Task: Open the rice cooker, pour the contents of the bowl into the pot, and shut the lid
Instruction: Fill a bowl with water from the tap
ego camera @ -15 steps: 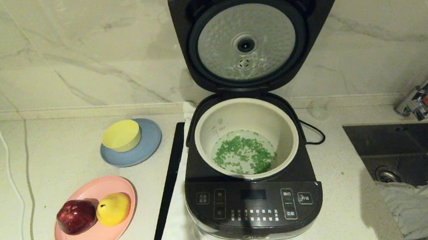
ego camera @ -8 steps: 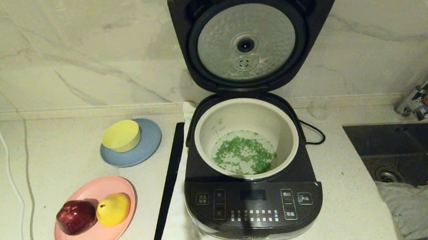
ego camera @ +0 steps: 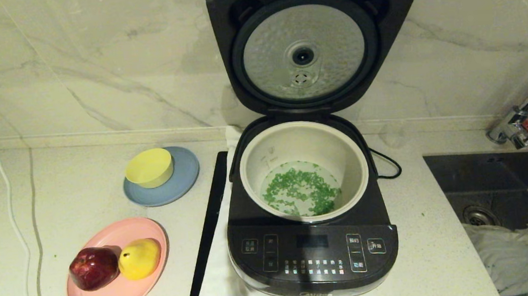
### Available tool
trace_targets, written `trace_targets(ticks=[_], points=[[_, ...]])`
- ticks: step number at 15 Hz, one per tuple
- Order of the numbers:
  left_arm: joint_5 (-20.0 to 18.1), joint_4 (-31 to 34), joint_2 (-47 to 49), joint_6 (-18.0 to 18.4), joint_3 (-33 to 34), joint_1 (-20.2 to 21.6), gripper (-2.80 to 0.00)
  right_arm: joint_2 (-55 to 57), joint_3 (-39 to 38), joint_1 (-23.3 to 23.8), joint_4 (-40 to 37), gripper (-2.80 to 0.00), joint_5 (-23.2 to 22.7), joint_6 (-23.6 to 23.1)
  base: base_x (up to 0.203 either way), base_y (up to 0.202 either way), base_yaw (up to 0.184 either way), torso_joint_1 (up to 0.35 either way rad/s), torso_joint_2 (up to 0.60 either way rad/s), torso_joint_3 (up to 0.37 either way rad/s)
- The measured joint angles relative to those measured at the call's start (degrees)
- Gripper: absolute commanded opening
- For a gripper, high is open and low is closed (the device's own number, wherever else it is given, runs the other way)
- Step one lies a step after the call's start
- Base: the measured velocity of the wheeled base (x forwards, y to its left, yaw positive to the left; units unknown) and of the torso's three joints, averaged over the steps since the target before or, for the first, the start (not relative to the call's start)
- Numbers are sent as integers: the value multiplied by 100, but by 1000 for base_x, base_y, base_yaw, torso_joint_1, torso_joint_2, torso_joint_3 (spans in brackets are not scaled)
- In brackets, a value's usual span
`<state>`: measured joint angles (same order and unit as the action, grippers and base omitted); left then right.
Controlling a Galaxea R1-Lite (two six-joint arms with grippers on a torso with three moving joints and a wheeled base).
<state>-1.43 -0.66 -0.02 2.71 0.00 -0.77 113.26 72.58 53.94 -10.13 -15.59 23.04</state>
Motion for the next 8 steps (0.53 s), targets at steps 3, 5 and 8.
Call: trace_targets(ticks=[3, 5, 8], points=[[-3, -2, 0, 1, 0, 0, -280, 219, 246, 0, -9, -280, -9, 28, 0, 0, 0, 0, 0, 0], [-5, 0, 0, -2, 0, 0, -280, 385, 403, -15, -9, -280, -6, 39, 0, 0, 0, 0, 0, 0], [2, -2, 0, 0, 0, -2, -280, 642, 609, -34, -9, -280, -6, 49, 0, 0, 0, 0, 0, 0]])
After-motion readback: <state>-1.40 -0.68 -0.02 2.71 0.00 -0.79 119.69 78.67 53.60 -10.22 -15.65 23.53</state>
